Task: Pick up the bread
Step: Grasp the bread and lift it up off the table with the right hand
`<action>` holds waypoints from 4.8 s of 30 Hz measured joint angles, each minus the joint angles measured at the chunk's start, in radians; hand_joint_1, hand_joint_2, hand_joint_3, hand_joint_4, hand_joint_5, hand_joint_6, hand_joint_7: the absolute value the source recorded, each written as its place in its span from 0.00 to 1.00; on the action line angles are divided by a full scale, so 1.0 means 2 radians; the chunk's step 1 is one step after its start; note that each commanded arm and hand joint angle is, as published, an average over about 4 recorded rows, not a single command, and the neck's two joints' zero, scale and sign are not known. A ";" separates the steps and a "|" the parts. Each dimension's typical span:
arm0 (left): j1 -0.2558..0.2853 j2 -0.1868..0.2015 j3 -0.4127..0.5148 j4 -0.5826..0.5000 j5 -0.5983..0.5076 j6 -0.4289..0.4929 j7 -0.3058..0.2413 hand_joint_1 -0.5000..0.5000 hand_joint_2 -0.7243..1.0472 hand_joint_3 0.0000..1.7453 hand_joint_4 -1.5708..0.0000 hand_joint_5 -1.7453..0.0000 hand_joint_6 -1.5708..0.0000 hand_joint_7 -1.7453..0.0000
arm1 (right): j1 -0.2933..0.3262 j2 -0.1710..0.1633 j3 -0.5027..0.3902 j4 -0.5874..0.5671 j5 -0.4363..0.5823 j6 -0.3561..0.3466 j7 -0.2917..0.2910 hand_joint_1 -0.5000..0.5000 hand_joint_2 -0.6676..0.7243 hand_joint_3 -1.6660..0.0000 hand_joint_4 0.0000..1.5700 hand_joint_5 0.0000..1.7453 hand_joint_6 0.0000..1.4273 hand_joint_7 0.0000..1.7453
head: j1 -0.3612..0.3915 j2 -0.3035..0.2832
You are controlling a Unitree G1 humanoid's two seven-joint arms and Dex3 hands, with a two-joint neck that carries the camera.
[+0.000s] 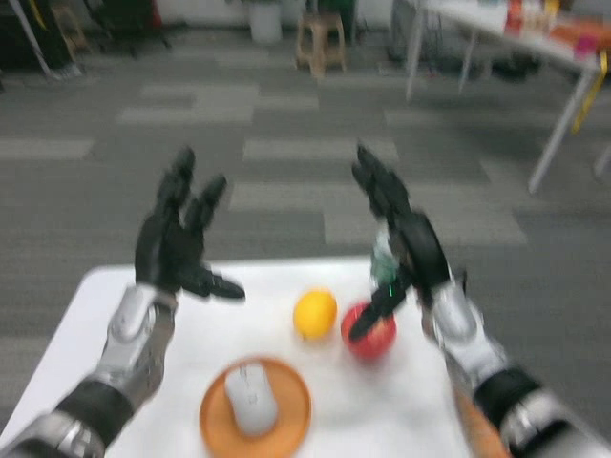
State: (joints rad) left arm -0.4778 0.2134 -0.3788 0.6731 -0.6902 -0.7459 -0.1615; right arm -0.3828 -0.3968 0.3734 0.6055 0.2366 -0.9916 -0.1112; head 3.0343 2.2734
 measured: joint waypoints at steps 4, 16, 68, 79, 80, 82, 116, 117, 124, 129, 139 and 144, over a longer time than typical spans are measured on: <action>0.003 0.001 -0.007 0.013 -0.004 0.001 0.000 1.00 0.30 0.05 1.00 0.76 1.00 1.00 | 0.009 -0.008 0.001 0.002 0.000 0.000 0.000 0.08 0.65 1.00 0.00 0.06 0.00 0.00 | -0.010 -0.018; 0.007 0.014 -0.043 0.055 -0.023 0.002 0.000 1.00 0.30 0.05 1.00 0.76 1.00 1.00 | 0.017 -0.042 0.003 -0.003 0.000 0.032 0.006 0.06 0.58 1.00 0.00 0.10 0.00 0.00 | -0.004 -0.010; -0.017 0.050 -0.094 0.098 -0.072 0.001 -0.005 1.00 0.30 0.05 1.00 0.76 1.00 1.00 | 0.296 -0.250 -0.202 -0.122 0.030 0.130 0.139 0.04 0.56 1.00 0.00 0.11 0.00 0.04 | -0.160 -0.007; -0.017 0.049 -0.102 0.097 -0.072 0.001 -0.005 1.00 0.30 0.05 1.00 0.76 1.00 1.00 | 0.189 -0.045 -0.483 -0.118 -0.191 0.201 0.430 0.04 0.52 1.00 0.00 0.06 0.00 0.04 | -0.216 0.008; -0.017 0.049 -0.102 0.097 -0.072 0.000 -0.005 1.00 0.30 0.05 1.00 0.76 1.00 1.00 | 0.180 -0.039 -0.498 -0.115 -0.207 0.203 0.439 0.04 0.51 1.00 0.00 0.06 0.00 0.03 | -0.217 0.008; -0.017 0.049 -0.103 0.097 -0.072 0.000 -0.005 1.00 0.30 0.05 1.00 0.76 1.00 1.00 | 0.176 -0.038 -0.498 -0.108 -0.217 0.205 0.444 0.04 0.50 1.00 0.00 0.06 0.00 0.02 | -0.221 0.007; -0.017 0.039 -0.107 0.097 -0.072 -0.003 -0.005 1.00 0.30 0.05 1.00 0.76 1.00 1.00 | 0.244 0.053 -0.500 -0.049 -0.262 0.128 0.439 0.04 0.50 0.99 0.00 0.06 0.00 0.02 | -0.244 -0.006; -0.017 0.039 -0.108 0.097 -0.072 -0.003 -0.005 1.00 0.30 0.05 1.00 0.76 1.00 1.00 | 0.250 0.055 -0.501 -0.052 -0.262 0.133 0.439 0.04 0.50 0.99 0.00 0.06 0.00 0.03 | -0.243 -0.006; -0.017 0.039 -0.109 0.096 -0.072 -0.003 -0.005 1.00 0.30 0.05 1.00 0.76 1.00 1.00 | 0.265 0.068 -0.505 -0.060 -0.273 0.147 0.439 0.04 0.50 1.00 0.00 0.06 0.00 0.04 | -0.240 -0.005; -0.017 0.039 -0.110 0.096 -0.072 -0.003 -0.005 1.00 0.30 0.05 1.00 0.76 1.00 1.00 | 0.259 0.077 -0.514 -0.045 -0.285 0.146 0.435 0.05 0.47 1.00 0.00 0.06 0.00 0.04 | -0.239 -0.008; -0.017 0.039 -0.110 0.096 -0.072 -0.004 -0.005 1.00 0.30 0.05 1.00 0.76 1.00 1.00 | 0.227 0.087 -0.521 0.005 -0.303 0.132 0.429 0.08 0.34 0.95 0.00 0.06 0.00 0.02 | -0.236 -0.014; -0.017 0.039 -0.110 0.096 -0.072 -0.004 -0.005 1.00 0.30 0.05 1.00 0.76 1.00 1.00 | 0.219 0.096 -0.521 0.019 -0.307 0.127 0.427 0.09 0.32 0.95 0.00 0.06 0.00 0.01 | -0.237 -0.016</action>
State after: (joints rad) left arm -0.5115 0.2905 -0.5995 0.8648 -0.8344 -0.7534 -0.1709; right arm 0.0559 -0.2045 -0.6684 0.6441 -0.3772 -0.7369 0.7437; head 2.5603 2.2410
